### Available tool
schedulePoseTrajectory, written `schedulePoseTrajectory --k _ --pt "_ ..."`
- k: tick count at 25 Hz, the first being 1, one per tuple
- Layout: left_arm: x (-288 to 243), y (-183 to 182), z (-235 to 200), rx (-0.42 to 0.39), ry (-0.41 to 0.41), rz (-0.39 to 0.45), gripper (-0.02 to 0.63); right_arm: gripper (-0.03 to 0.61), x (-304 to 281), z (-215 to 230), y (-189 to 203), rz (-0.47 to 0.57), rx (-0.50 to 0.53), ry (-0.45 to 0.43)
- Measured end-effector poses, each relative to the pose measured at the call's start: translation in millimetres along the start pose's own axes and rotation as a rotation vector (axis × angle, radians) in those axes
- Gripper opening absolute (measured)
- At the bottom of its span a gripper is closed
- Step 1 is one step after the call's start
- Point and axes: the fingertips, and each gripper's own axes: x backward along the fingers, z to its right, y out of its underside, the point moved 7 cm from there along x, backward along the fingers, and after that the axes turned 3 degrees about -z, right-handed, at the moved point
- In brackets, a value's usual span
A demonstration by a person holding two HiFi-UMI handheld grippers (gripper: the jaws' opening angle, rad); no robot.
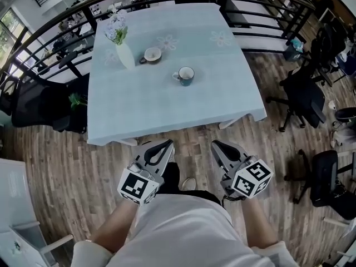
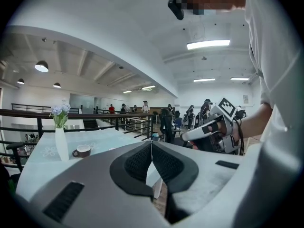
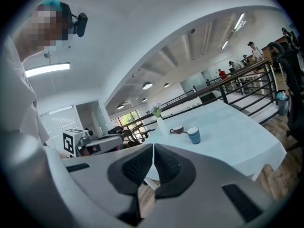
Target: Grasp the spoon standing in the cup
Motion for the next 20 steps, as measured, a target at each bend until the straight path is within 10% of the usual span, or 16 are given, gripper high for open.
schedulePoseTrajectory --k 20 --pt "-96.5 7.5 -141.6 0.065 0.051 -0.045 0.020 0.023 -144.8 70.9 -64.6 -0.068 -0.002 0.028"
